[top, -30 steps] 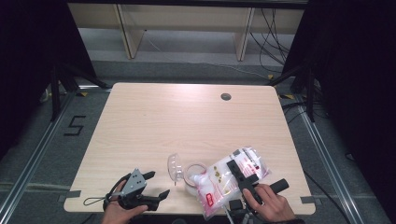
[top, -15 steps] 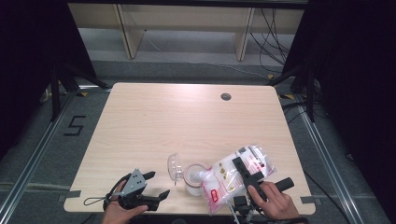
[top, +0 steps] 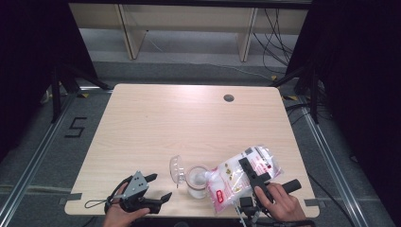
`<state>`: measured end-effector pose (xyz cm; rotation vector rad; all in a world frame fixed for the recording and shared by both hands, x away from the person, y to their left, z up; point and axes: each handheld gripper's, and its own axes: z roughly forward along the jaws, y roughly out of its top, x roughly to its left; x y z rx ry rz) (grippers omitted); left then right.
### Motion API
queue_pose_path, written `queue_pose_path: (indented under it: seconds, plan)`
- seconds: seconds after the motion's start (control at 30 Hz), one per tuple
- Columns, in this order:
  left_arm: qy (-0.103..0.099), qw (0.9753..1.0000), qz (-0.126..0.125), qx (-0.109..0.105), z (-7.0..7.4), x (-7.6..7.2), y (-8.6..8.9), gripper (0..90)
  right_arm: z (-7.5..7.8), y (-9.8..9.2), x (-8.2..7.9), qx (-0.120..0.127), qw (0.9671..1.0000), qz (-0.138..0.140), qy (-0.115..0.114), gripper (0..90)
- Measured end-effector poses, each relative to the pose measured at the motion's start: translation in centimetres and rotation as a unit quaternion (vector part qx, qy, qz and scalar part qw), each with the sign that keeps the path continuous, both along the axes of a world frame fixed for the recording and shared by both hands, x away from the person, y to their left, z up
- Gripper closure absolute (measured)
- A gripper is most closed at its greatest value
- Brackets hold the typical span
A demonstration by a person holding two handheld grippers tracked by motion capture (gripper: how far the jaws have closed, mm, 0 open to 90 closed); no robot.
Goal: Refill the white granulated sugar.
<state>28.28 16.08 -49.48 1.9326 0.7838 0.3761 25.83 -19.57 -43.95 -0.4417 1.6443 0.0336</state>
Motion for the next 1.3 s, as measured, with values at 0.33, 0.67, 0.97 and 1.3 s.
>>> queue_pose_path:
  seconds: [0.33, 0.67, 0.97, 1.3]
  plan:
    - [-0.004, 1.0, -0.001, -0.003, -0.04, 0.02, -0.06, 17.0, 0.5, 0.21, -0.06, -0.017, 0.9997, 0.011, -0.013, 55.7]
    - [-0.002, 1.0, -0.003, 0.002, -0.01, 0.02, 0.0, 17.0, 0.33, 0.18, -0.11, -0.009, 0.9999, 0.011, -0.008, 56.1]
    - [0.001, 1.0, -0.001, 0.0, -0.05, -0.01, -0.03, 16.9, 0.03, 0.4, -0.1, -0.008, 0.9999, 0.015, 0.0, 56.4]
    - [-0.006, 0.9999, -0.008, 0.006, 0.0, 0.1, 0.07, 17.0, -0.32, 0.63, -0.17, -0.008, 0.9998, 0.018, 0.006, 57.2]
